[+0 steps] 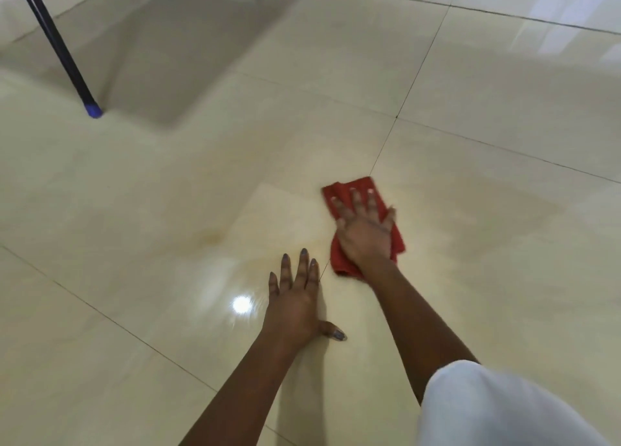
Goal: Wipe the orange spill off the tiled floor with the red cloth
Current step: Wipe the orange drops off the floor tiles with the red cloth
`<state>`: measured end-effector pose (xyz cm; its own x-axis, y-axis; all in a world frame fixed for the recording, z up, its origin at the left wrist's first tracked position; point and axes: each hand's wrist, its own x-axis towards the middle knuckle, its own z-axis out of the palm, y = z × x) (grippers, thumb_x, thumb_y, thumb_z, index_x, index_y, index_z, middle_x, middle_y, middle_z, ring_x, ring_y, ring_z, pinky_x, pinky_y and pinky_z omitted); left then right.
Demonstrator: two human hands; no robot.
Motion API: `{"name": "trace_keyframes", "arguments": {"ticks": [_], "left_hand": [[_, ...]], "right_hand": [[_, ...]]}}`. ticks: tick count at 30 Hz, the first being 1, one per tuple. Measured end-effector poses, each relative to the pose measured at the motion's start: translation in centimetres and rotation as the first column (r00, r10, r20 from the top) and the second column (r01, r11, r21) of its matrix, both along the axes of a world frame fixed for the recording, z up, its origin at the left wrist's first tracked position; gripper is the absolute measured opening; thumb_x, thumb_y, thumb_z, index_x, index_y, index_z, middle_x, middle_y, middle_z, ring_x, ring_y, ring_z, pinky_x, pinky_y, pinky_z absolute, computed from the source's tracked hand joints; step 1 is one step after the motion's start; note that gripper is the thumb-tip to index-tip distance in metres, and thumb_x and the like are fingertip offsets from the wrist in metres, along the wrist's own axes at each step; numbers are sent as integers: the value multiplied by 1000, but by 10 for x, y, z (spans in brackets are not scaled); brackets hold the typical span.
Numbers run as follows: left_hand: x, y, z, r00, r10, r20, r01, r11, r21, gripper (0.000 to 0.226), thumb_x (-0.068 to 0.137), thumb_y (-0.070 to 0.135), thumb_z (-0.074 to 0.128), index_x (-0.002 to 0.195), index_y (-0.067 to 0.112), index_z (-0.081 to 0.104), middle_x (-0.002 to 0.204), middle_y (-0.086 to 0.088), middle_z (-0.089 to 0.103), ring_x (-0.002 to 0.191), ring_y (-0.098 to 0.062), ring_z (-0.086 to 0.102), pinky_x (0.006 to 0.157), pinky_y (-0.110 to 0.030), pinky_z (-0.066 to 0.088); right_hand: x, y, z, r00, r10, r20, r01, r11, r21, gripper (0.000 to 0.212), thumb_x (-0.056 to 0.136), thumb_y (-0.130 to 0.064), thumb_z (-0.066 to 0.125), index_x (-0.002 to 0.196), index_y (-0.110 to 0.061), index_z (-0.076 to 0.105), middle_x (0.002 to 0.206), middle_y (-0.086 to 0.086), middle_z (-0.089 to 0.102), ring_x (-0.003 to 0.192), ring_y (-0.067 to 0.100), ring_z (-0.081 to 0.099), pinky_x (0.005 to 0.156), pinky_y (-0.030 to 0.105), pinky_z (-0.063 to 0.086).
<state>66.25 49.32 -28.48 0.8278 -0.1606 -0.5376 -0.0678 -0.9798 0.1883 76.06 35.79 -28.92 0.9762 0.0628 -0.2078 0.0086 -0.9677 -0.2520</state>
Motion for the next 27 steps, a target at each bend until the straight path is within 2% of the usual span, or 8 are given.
{"name": "trace_keyframes", "arguments": {"ticks": [3, 7, 11, 16, 19, 23, 25, 27], "left_hand": [[-2, 3, 0, 1000, -3, 12, 3, 1000, -7, 130, 63, 68, 68, 149, 15, -15, 152, -1, -33, 138, -30, -32, 114, -48, -12], [1, 1, 0, 1000, -8, 24, 8, 1000, 1, 129, 64, 69, 67, 149, 15, -14, 153, -2, -31, 140, -31, -30, 114, -48, -10], [-3, 12, 6, 996, 66, 55, -65, 998, -14, 132, 57, 74, 67, 150, 15, -7, 157, -4, -22, 143, -31, -21, 116, -51, -1], [-26, 76, 8, 989, 135, 58, -142, 979, 148, 136, 55, 77, 66, 149, 14, -10, 156, -9, -22, 143, -36, -19, 115, -52, 0], [-25, 80, 0, 986, 166, 22, -168, 980, 105, 137, 56, 74, 68, 149, 13, -12, 155, -7, -26, 142, -37, -21, 115, -54, 0], [-28, 83, 3, 986, 167, 15, -167, 982, 86, 134, 59, 72, 67, 148, 14, -14, 154, -5, -29, 141, -35, -24, 115, -52, -1], [-28, 86, -1, 987, 161, 27, -162, 984, 78, 134, 60, 73, 66, 149, 14, -15, 154, -4, -29, 141, -35, -24, 116, -51, -2], [-27, 84, -3, 986, 164, 33, -166, 983, 78, 135, 58, 74, 66, 149, 14, -14, 154, -5, -29, 141, -35, -25, 115, -52, -2]], "right_hand": [[-40, -9, -8, 984, 174, 47, -172, 984, -52, 50, 94, -37, 14, 144, -44, 17, 158, -6, 5, 145, 18, -6, 110, 59, -4], [-41, -35, -6, 1000, 8, 16, -7, 999, -33, 48, 98, -36, 20, 144, -45, 14, 158, -5, 3, 144, 18, -8, 111, 58, -4], [-47, -32, -6, 999, 53, 8, -52, 998, -24, 48, 98, -38, 20, 145, -44, 11, 158, -4, 1, 144, 20, -9, 111, 58, -3], [-8, -21, -5, 998, -67, -4, 67, 997, -36, 49, 98, -36, 21, 146, -41, 14, 158, -1, 2, 145, 23, -5, 112, 58, -1], [12, 31, -1, 998, 64, -18, -64, 998, -22, 50, 98, -35, 20, 147, -39, 12, 158, 0, 1, 144, 25, -6, 111, 59, -2], [-63, 83, -3, 871, 490, -2, -490, 871, 2, 53, 93, -41, 11, 145, -42, 12, 158, -4, 3, 145, 20, -7, 112, 58, -5], [-78, 54, -6, 869, 495, 22, -495, 869, -1, 65, 81, -45, -1, 144, -46, 15, 158, -8, 7, 145, 17, -3, 111, 56, -2], [-45, 33, -10, 948, 318, 11, -317, 947, -56, 61, 85, -43, 2, 144, -44, 14, 158, -7, 7, 145, 18, -2, 111, 57, 1]]}}
